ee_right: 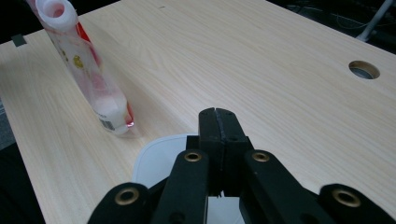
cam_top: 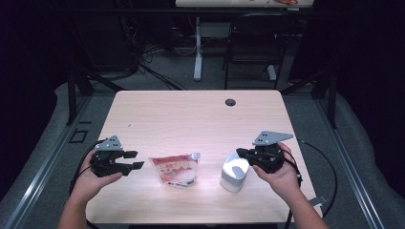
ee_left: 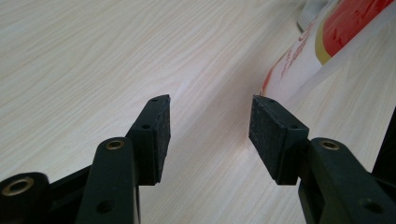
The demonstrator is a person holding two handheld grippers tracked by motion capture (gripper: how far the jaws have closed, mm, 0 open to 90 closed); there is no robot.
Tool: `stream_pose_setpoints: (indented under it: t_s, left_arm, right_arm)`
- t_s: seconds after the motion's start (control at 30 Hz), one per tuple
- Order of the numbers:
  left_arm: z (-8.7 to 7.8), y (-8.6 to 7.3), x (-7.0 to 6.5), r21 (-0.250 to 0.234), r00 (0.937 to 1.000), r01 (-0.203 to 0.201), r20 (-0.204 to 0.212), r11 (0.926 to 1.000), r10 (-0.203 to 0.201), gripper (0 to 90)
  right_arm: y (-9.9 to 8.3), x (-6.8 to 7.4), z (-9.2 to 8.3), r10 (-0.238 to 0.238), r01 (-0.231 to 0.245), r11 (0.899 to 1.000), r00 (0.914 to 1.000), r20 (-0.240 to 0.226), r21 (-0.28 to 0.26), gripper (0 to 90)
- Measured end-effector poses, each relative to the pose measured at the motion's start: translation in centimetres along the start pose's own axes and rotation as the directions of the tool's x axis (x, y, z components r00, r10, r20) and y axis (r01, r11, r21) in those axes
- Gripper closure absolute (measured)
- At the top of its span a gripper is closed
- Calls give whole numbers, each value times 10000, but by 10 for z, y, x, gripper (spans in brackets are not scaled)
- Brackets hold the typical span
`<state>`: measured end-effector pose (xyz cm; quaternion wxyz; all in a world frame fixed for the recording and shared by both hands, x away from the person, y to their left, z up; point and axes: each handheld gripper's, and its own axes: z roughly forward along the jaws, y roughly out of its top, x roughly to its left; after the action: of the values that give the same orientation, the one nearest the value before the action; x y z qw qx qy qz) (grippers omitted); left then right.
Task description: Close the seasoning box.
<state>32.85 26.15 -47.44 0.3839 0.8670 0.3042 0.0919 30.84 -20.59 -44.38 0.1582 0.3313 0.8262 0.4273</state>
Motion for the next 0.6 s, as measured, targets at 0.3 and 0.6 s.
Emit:
stream_pose_setpoints:
  t_s: [0.3,0.6]
  left_arm:
    - [0,-1,1,-45,10000,50,-16,10000,-50,486]
    - [1,-2,3,-38,9999,95,-60,9999,-95,484]
  right_arm:
    - [-9,3,-1,61,-61,10000,10000,32,-6,900]
    - [-20,0,-10,315,-308,9992,9991,286,-245,886]
